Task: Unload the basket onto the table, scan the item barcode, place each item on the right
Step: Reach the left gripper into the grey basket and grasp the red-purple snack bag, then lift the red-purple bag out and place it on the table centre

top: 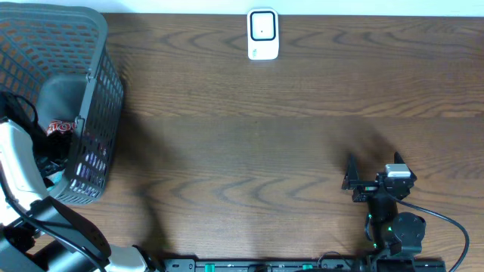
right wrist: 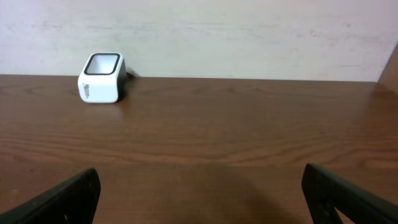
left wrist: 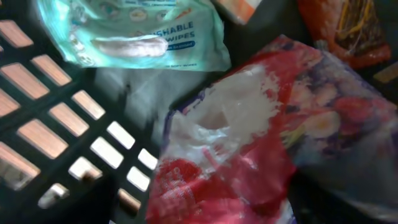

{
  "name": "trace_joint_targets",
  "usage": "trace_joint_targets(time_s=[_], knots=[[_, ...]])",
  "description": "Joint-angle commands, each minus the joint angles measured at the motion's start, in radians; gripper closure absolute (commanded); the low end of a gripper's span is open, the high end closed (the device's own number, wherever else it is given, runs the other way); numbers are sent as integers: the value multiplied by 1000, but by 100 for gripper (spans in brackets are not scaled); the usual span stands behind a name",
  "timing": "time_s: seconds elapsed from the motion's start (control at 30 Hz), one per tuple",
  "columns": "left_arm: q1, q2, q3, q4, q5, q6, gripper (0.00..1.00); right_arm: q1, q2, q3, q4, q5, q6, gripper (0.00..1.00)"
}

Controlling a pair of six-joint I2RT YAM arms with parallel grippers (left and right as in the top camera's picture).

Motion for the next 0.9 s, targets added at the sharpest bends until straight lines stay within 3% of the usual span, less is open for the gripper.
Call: trace_joint_targets(time_s=[0.0,0.17,0.27,0.43,0.67,0.87], knots=[[-2,25,-44,18,8,8,32,-7,-3,-2,-4,1,0,1],[-2,102,-59,42,8,8,54,-7,-3,-2,-4,1,0,1],[-2,149,-58,49,8,8,92,-7,-3,-2,-4,1,0,1],[3,148,-4,40,8,-1,93,-7,-3,-2,-4,2,0,1],[47,98,310,-39,139,-35,93,-7,-3,-2,-4,1,0,1],[82,0,547,21,251,-134,93,-7,-3,-2,-4,1,0,1]])
